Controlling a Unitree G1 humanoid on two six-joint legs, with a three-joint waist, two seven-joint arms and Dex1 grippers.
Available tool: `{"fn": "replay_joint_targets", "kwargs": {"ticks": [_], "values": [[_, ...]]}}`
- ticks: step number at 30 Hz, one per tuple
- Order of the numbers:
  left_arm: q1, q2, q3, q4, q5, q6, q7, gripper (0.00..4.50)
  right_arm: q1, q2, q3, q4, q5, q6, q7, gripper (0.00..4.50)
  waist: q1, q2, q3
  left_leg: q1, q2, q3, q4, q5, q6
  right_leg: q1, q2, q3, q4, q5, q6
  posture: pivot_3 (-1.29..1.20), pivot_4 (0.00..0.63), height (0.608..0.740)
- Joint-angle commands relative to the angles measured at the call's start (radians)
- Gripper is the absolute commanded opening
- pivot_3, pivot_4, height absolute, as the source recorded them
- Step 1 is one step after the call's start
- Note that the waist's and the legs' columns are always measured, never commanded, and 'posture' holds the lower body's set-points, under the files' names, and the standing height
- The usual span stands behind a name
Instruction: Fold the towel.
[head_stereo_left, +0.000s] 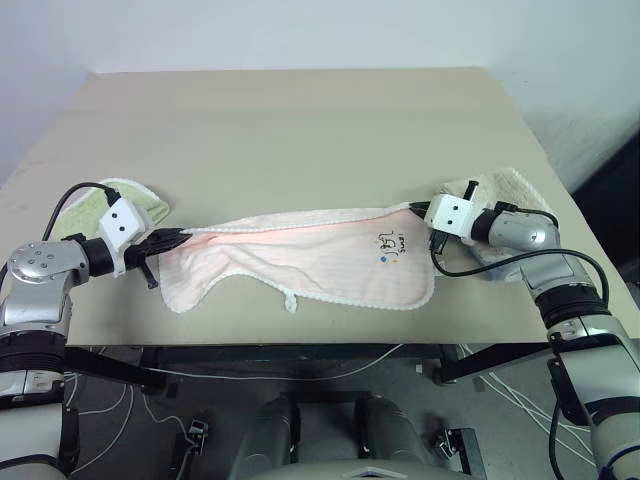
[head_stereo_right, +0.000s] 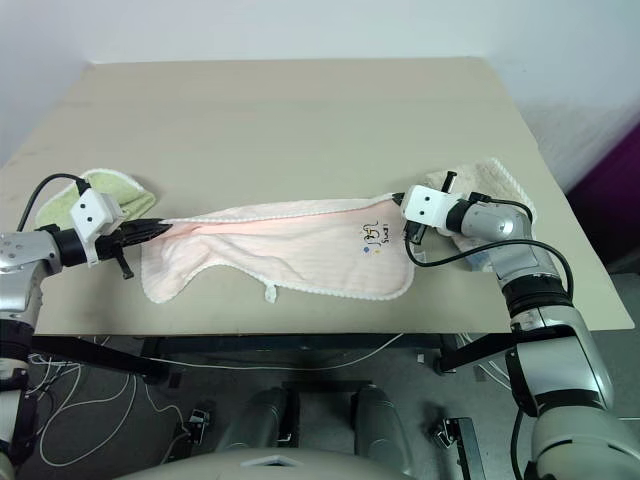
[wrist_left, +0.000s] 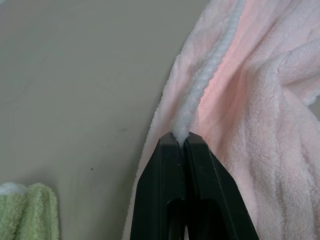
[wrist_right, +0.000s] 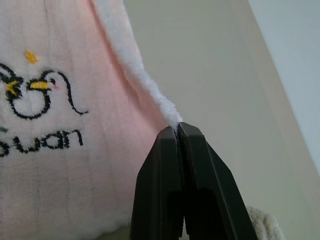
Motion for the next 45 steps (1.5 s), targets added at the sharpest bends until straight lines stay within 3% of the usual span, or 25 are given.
{"fn": "replay_joint_targets", "kwargs": {"ticks": [1,7,16,20,24,29,33,37,41,45], "values": [[-0.012,0.008,0.016,-0.021,-0.010,-0.008,0.004,0.00,-0.019,-0.005,-0.025,-0.048,0.018,0.001,-0.013,0.04,0.000,0.000,0.000,0.000,0.000,0.000,0.000,0.000,0.000,0.000,0.000,0.000,0.000,0.000,0.000,0.00,0.150,0.740],[-0.096,0.001,0.054,0.038,-0.024,-0.034,0.063,0.00,-0.060,-0.032,-0.038,-0.051,0.012,-0.003,-0.031,0.04,0.003,0.000,0.000,0.000,0.000,0.000,0.000,0.000,0.000,0.000,0.000,0.000,0.000,0.000,0.000,0.00,0.150,0.740],[-0.479,-0.006,0.087,0.320,0.023,-0.112,0.275,0.00,-0.285,-0.104,-0.115,0.032,0.088,0.019,0.012,0.04,0.000,0.000,0.001,-0.001,-0.001,0.000,0.001,0.000,0.000,-0.001,0.000,0.000,0.000,0.000,0.000,0.00,0.150,0.740],[-0.583,0.021,0.083,0.374,0.025,-0.137,0.256,0.00,-0.366,-0.150,-0.154,0.025,0.150,0.048,0.078,0.04,-0.001,0.000,0.001,-0.001,-0.001,0.001,0.000,0.000,0.000,-0.001,0.000,0.000,0.000,0.000,0.000,0.00,0.150,0.740],[-0.621,0.060,0.106,0.383,-0.008,-0.105,0.205,0.00,-0.345,-0.202,-0.203,-0.062,0.250,0.128,0.186,0.04,-0.001,0.000,0.001,-0.002,0.000,0.001,0.000,0.000,0.000,-0.001,0.000,0.000,0.000,0.000,0.000,0.00,0.150,0.740],[-0.460,0.131,0.135,0.257,-0.094,0.003,0.009,0.00,-0.110,-0.282,-0.277,-0.360,0.448,0.359,0.362,0.04,-0.002,0.000,0.001,-0.002,0.000,0.001,0.000,0.000,0.000,-0.001,0.000,0.000,0.002,0.000,0.000,0.00,0.150,0.740],[-0.197,0.204,0.172,0.075,-0.182,0.171,-0.151,0.00,0.159,-0.340,-0.337,-0.594,0.562,0.537,0.437,0.04,-0.003,0.001,0.001,-0.001,0.001,0.001,0.000,0.000,0.000,-0.001,0.000,0.001,0.003,0.000,0.000,0.00,0.150,0.740],[0.041,0.238,0.222,-0.095,-0.233,0.284,-0.202,0.00,0.335,-0.359,-0.388,-0.743,0.633,0.656,0.460,0.04,0.001,0.001,0.001,-0.001,0.001,0.001,0.002,0.000,0.001,-0.001,-0.001,0.001,0.003,0.000,0.000,0.00,0.150,0.740],[0.147,0.213,0.259,-0.240,-0.272,0.361,-0.163,0.00,0.373,-0.291,-0.358,-0.836,0.648,0.712,0.406,0.04,0.007,0.000,0.001,0.000,0.001,0.000,0.002,0.000,0.001,0.000,-0.003,0.001,0.002,0.000,0.000,0.00,0.150,0.740],[0.161,0.187,0.247,-0.295,-0.271,0.394,-0.112,0.00,0.329,-0.174,-0.237,-0.852,0.559,0.679,0.330,0.04,0.006,-0.001,0.000,0.000,0.001,-0.001,0.002,0.000,0.000,0.001,-0.003,0.001,0.001,0.000,0.000,0.00,0.150,0.740]]}}
